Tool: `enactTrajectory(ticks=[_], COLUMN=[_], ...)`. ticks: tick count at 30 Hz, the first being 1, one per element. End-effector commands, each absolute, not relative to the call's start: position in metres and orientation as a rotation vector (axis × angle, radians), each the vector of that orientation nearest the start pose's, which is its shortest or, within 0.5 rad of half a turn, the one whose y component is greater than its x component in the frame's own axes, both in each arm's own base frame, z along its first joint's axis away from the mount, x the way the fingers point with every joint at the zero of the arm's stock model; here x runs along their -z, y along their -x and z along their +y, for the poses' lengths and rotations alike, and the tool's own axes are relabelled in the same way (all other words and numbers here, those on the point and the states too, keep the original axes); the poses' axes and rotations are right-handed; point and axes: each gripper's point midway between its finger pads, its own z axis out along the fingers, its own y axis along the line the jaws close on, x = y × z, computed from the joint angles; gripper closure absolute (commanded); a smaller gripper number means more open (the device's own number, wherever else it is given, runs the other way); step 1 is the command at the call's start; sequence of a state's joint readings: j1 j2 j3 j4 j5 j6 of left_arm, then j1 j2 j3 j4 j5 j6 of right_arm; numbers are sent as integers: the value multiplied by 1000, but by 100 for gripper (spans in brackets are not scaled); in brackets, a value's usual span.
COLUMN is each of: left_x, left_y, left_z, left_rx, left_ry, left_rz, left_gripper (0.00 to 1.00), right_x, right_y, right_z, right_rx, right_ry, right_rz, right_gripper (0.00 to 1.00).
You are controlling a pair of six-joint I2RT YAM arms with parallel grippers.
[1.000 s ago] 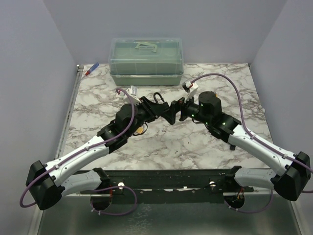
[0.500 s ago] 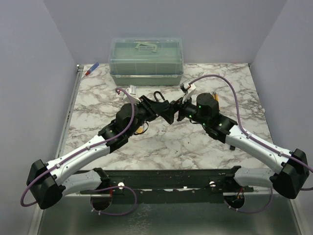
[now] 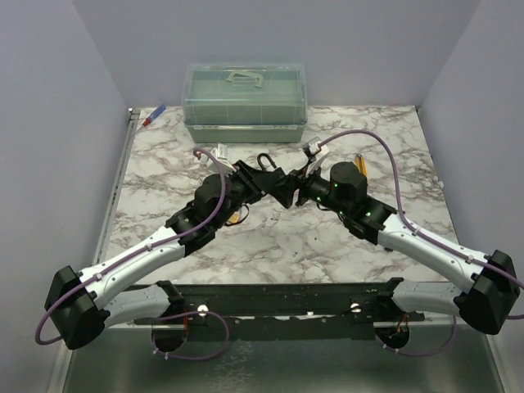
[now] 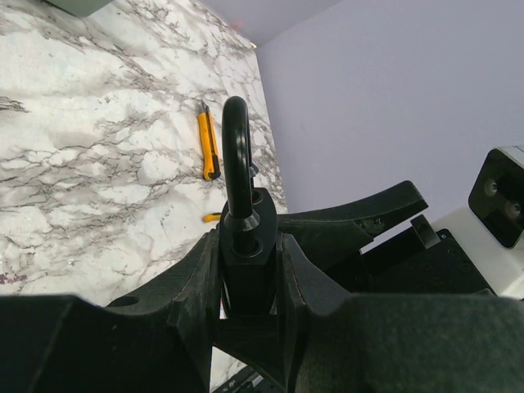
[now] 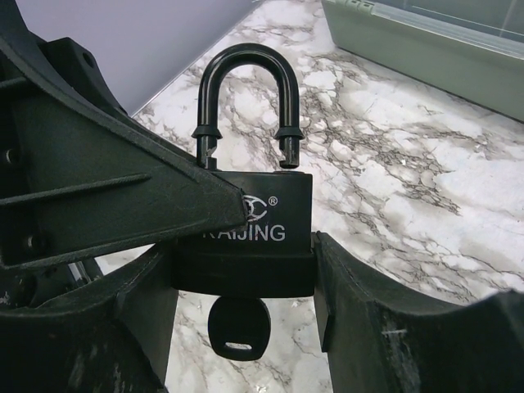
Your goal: Unlock with the key
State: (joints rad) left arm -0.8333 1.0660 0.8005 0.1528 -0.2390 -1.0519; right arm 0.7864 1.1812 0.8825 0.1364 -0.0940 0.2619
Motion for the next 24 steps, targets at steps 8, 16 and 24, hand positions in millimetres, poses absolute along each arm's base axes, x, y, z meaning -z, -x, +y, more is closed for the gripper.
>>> enactTrajectory(ticks=[8, 16, 24], left_x=[-306, -307, -343], left_y=[-257, -240, -203], left_z=[-275, -255, -265], left_rx=[1179, 1127, 1281], left_ry=[268, 134, -126], left_rz=[1690, 1686, 1583], left_gripper=[7, 6, 18], right_x=[-276, -295, -324], right_y=[-255, -210, -146], right_z=[292, 292, 301], right_rx=[-871, -1045, -1314], right_ry=[496, 612, 878], right_rz=[1677, 1609, 1460], right_gripper=[99, 99, 99])
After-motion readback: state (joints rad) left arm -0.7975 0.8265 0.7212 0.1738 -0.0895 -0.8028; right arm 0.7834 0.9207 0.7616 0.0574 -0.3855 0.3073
